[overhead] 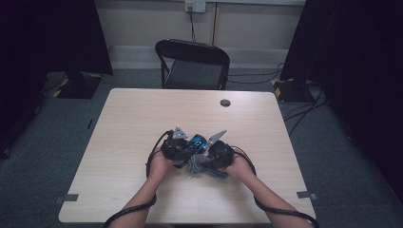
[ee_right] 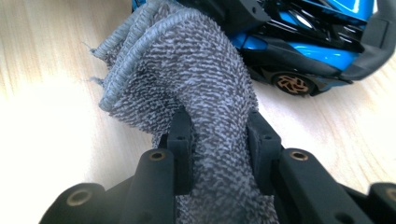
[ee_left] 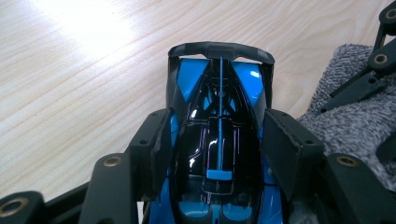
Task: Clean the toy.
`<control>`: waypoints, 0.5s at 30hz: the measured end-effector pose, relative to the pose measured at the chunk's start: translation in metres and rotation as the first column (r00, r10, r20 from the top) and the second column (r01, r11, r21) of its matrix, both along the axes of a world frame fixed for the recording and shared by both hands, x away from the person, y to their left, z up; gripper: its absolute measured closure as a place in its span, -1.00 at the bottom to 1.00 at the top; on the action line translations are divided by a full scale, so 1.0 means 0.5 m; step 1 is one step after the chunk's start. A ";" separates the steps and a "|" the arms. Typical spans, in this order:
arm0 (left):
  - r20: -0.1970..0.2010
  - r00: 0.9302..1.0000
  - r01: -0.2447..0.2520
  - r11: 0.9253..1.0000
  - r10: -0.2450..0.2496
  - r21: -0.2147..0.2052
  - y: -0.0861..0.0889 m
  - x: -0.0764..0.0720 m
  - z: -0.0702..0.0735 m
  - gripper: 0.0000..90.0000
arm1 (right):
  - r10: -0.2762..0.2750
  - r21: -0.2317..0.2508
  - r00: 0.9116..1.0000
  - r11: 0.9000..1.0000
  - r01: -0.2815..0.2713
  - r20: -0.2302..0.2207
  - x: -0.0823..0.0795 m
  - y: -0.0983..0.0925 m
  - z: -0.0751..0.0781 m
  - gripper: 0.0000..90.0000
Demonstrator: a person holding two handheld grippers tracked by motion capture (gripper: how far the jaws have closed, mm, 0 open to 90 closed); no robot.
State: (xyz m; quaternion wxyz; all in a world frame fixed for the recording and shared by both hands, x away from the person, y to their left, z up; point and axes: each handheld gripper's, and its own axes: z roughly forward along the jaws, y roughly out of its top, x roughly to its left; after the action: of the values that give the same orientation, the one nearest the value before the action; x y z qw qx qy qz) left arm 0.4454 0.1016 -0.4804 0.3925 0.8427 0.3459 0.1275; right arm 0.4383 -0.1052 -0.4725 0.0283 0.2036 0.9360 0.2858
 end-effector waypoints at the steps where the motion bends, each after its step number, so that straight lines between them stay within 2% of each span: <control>1: 0.000 1.000 0.000 1.000 0.000 -0.001 0.000 0.000 0.000 -0.04 | 0.000 0.002 1.000 1.000 0.000 0.001 0.001 -0.001 0.000 0.51; 15: 0.002 1.000 -0.001 1.000 0.001 -0.003 0.001 0.000 -0.001 -0.04 | -0.033 -0.010 0.999 0.999 0.033 0.010 0.010 -0.027 0.001 0.51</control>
State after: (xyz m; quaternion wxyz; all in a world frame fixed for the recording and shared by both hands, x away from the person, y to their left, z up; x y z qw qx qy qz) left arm 0.4453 0.1019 -0.4807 0.3943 0.8417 0.3460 0.1280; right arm 0.4435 -0.1185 -0.4718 0.0386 0.2173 0.9338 0.2816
